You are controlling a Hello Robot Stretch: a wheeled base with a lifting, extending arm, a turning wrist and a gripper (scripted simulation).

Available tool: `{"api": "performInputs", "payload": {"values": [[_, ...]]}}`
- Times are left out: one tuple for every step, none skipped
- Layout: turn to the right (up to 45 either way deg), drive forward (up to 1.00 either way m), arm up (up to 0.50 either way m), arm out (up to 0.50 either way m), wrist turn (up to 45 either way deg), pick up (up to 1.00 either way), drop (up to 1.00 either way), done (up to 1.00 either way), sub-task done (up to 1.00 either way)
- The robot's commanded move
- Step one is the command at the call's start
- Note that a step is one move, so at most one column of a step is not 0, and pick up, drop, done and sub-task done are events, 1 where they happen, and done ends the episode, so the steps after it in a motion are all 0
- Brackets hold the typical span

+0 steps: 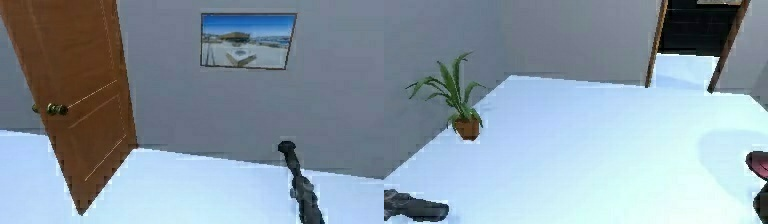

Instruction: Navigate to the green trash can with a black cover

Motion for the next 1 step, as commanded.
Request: {"api": "performInputs", "payload": {"values": [[0.0, 0.05, 0.00, 0.00, 0.0, 0.00, 0.00, 0.00, 0.00]]}}
